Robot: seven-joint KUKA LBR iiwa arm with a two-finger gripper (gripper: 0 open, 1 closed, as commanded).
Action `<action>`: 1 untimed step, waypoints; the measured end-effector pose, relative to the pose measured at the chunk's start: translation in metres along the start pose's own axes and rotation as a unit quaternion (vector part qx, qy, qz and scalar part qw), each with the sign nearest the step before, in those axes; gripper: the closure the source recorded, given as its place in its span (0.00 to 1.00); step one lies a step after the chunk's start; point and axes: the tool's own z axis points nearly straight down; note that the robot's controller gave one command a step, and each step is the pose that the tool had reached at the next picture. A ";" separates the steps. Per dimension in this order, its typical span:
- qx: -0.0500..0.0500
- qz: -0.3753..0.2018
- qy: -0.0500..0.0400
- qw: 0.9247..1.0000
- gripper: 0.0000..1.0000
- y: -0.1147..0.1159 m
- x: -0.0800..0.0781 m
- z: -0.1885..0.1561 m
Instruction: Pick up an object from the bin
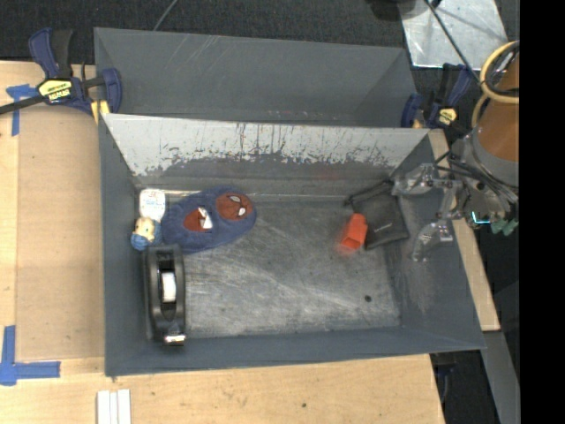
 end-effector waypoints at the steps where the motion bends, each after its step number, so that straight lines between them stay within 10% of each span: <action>1: -0.001 0.100 -0.002 0.995 0.00 -0.035 -0.062 0.178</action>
Offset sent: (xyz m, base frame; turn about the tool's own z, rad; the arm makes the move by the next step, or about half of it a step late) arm 0.0600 -0.0352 -0.1775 0.2024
